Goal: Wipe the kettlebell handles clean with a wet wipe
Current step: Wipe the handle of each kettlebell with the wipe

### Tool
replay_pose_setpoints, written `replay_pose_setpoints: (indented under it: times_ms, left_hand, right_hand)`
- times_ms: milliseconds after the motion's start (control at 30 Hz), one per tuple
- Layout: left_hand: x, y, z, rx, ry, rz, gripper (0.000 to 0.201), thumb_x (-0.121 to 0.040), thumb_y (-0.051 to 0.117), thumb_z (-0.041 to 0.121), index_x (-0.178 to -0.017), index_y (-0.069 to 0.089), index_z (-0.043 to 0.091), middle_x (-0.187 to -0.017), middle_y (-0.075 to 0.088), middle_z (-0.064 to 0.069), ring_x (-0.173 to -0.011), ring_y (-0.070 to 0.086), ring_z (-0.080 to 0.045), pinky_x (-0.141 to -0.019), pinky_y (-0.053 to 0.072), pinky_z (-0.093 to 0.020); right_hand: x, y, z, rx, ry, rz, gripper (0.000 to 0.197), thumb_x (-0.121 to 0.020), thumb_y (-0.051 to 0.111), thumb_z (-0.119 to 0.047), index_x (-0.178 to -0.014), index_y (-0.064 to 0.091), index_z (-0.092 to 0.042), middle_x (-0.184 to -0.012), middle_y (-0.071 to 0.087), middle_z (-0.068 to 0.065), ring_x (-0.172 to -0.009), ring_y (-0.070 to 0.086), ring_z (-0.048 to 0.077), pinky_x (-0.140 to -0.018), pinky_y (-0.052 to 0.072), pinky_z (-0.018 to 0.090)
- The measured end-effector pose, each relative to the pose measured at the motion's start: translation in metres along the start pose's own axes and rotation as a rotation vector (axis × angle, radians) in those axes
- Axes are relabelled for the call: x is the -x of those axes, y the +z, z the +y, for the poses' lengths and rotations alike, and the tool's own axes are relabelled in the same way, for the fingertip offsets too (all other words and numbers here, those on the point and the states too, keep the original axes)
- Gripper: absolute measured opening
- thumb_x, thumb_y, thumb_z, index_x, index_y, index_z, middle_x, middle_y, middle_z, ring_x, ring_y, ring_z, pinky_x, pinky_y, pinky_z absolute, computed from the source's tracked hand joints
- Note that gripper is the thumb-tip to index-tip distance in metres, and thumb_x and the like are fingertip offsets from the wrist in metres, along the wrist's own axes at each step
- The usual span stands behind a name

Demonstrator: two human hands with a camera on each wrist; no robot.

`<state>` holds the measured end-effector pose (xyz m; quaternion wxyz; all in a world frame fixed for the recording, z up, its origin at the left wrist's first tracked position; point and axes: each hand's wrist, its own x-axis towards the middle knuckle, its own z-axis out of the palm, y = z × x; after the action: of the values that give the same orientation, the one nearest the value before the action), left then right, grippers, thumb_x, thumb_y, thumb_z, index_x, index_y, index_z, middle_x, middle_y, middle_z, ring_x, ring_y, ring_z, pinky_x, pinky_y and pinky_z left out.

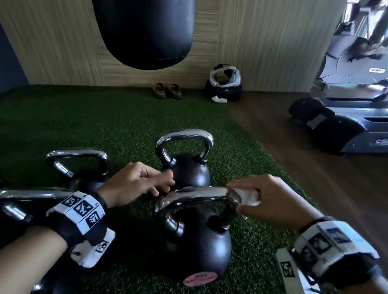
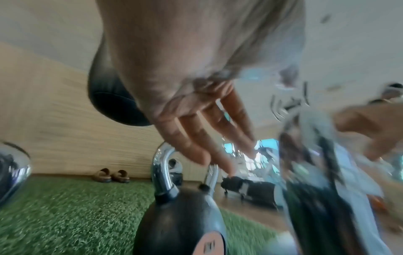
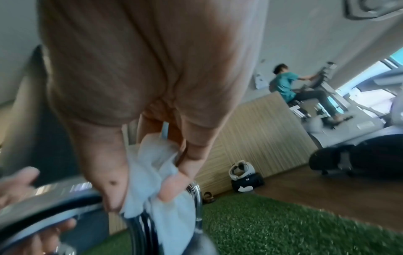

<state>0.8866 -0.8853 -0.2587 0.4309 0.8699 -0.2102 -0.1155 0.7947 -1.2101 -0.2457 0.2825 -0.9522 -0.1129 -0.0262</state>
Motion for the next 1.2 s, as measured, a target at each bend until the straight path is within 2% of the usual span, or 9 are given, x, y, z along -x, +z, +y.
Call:
replay_pose_setpoints:
  times_ms: [167,300,467,533,633,767,1000,1100,1200]
  left_hand:
    - [-0.076,-0.012,-0.042,-0.05,-0.379,0.175,0.033,-0.091,0.075,0.042,-0.108,0.075,0.014,-0.101,0.08,-0.007,-0.08,0.071,-0.02,-0.071,0.053,-0.031]
    - [-0.127,0.001,-0.083,-0.02,-0.577,0.16,0.086,-0.071,0.086,0.057,-0.144,0.052,0.027,-0.134,0.062,-0.001,-0.115,0.063,-0.019,-0.086,0.058,-0.033]
    - [-0.165,0.031,-0.106,0.3,-0.409,0.174,0.038,-0.072,0.09,0.05,-0.099,0.076,0.027,-0.104,0.077,0.01,-0.099,0.068,-0.007,-0.076,0.046,-0.019]
    - [-0.176,0.043,-0.111,0.384,-0.355,0.214,0.041,-0.07,0.091,0.05,-0.104,0.075,0.035,-0.1,0.074,0.018,-0.099,0.065,0.001,-0.081,0.047,-0.018]
    - [-0.192,0.064,-0.122,0.479,-0.319,0.322,0.059,-0.067,0.091,0.054,-0.121,0.07,0.043,-0.109,0.073,0.02,-0.105,0.065,0.002,-0.095,0.048,-0.023]
    - [-0.197,0.08,-0.13,0.527,-0.239,0.463,0.053,-0.068,0.08,0.061,-0.117,0.071,0.044,-0.112,0.072,0.025,-0.108,0.061,0.014,-0.091,0.043,-0.014]
    - [-0.192,0.084,-0.133,0.52,-0.192,0.476,0.034,-0.086,0.08,0.045,-0.119,0.071,0.04,-0.103,0.073,0.031,-0.1,0.059,0.023,-0.086,0.041,-0.008]
    - [-0.192,0.085,-0.135,0.527,-0.172,0.491,0.031,-0.088,0.079,0.039,-0.118,0.072,0.037,-0.105,0.072,0.031,-0.102,0.058,0.024,-0.085,0.04,-0.001]
    - [-0.192,0.085,-0.133,0.523,-0.152,0.498,0.031,-0.089,0.078,0.037,-0.119,0.072,0.035,-0.1,0.071,0.036,-0.1,0.058,0.024,-0.082,0.039,0.001]
  right_hand:
    - [-0.04,-0.03,0.004,-0.187,0.024,0.007,0.059,-0.067,0.08,-0.036,-0.123,0.068,-0.051,-0.11,0.075,-0.017,-0.094,0.075,0.013,-0.087,0.062,0.046]
    - [-0.102,-0.032,0.004,-0.26,0.04,0.147,0.048,-0.076,0.086,-0.018,-0.114,0.068,-0.04,-0.103,0.078,-0.009,-0.089,0.076,0.023,-0.08,0.061,0.058]
    - [-0.175,-0.018,0.005,-0.306,0.063,0.209,0.03,-0.078,0.087,-0.019,-0.101,0.072,-0.03,-0.096,0.078,-0.004,-0.079,0.076,0.021,-0.066,0.063,0.045]
    - [-0.196,-0.013,0.001,-0.302,0.073,0.219,0.026,-0.081,0.085,-0.017,-0.102,0.074,-0.028,-0.091,0.079,-0.001,-0.066,0.074,0.014,-0.053,0.056,0.03]
    - [-0.218,-0.002,-0.004,-0.34,0.048,0.279,0.029,-0.08,0.087,-0.018,-0.104,0.076,-0.029,-0.09,0.078,-0.004,-0.073,0.077,0.015,-0.069,0.064,0.039]
    - [-0.236,0.011,-0.007,-0.167,-0.027,0.351,0.028,-0.077,0.089,-0.03,-0.1,0.074,-0.034,-0.078,0.071,-0.014,-0.067,0.064,-0.003,-0.063,0.047,0.009]
    - [-0.255,0.038,-0.007,0.071,-0.266,0.362,0.019,-0.09,0.076,-0.014,-0.107,0.08,-0.019,-0.093,0.063,-0.008,-0.077,0.055,-0.004,-0.075,0.043,0.005]
    - [-0.25,0.044,0.002,0.195,-0.327,0.368,0.021,-0.091,0.07,-0.001,-0.102,0.081,-0.015,-0.091,0.064,-0.001,-0.086,0.061,0.019,-0.079,0.051,0.027]
    - [-0.24,0.04,0.022,0.183,-0.265,0.427,0.029,-0.09,0.066,0.007,-0.107,0.079,-0.013,-0.095,0.067,0.003,-0.09,0.063,0.025,-0.079,0.051,0.029]
